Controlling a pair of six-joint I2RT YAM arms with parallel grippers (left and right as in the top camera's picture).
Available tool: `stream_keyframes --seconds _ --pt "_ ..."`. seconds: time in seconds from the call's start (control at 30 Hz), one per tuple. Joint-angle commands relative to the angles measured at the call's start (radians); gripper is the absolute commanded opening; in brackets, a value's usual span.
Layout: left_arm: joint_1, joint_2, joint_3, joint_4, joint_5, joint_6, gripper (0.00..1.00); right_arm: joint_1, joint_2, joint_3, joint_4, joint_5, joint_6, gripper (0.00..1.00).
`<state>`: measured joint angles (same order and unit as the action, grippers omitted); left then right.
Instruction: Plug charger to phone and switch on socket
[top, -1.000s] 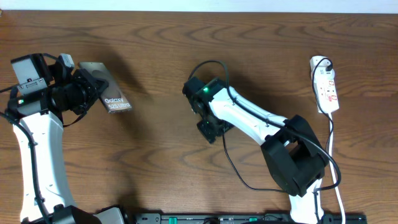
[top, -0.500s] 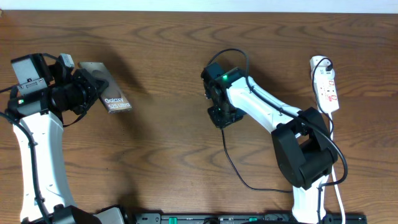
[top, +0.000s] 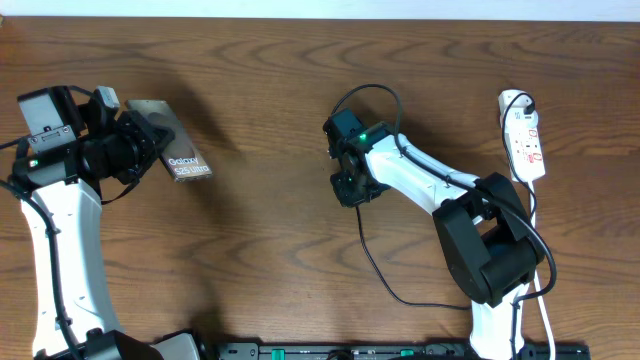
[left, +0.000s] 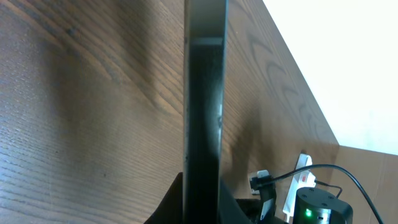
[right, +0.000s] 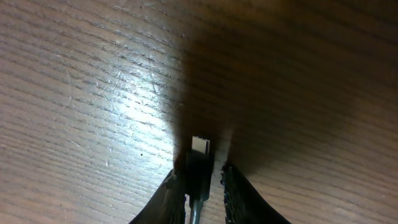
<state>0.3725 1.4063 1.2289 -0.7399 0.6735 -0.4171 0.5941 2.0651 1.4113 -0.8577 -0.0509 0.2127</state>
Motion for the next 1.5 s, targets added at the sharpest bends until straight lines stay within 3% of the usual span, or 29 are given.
stream_keyframes --seconds 0.0,0.17,0.33,0.4,0.63,0.77,0.93,1.17,1.47 --pt "0.003 -0.008 0.011 0.004 0.013 0.018 0.07 0.003 -0.004 -0.02 -0.003 -0.003 0.02 0.16" --pt "0.003 -0.008 0.011 0.004 0.013 0.017 0.07 0.008 -0.004 -0.02 -0.02 -0.008 0.047 0.01" --pt "0.003 -0.008 0.011 0.005 0.029 0.017 0.07 -0.012 -0.031 -0.01 -0.021 -0.106 0.017 0.01" --pt "0.003 -0.008 0.011 0.024 0.085 0.023 0.07 -0.039 -0.069 -0.007 -0.019 -0.254 -0.045 0.01" --pt "0.003 -0.008 0.011 0.289 0.53 0.027 0.07 -0.181 -0.249 -0.007 -0.017 -0.999 -0.372 0.01" --pt "0.003 -0.01 0.011 0.403 0.573 -0.089 0.07 -0.198 -0.257 -0.007 -0.011 -1.304 -0.523 0.01" --pt "-0.019 -0.01 0.011 0.462 0.576 -0.185 0.07 -0.185 -0.231 -0.008 -0.002 -1.509 -0.648 0.01" --pt "-0.135 -0.009 0.011 0.458 0.555 -0.187 0.07 -0.161 -0.217 -0.008 0.061 -1.509 -0.62 0.01" --pt "-0.278 -0.009 0.011 0.531 0.499 -0.253 0.08 -0.134 -0.217 -0.008 0.323 -1.509 -0.345 0.01"
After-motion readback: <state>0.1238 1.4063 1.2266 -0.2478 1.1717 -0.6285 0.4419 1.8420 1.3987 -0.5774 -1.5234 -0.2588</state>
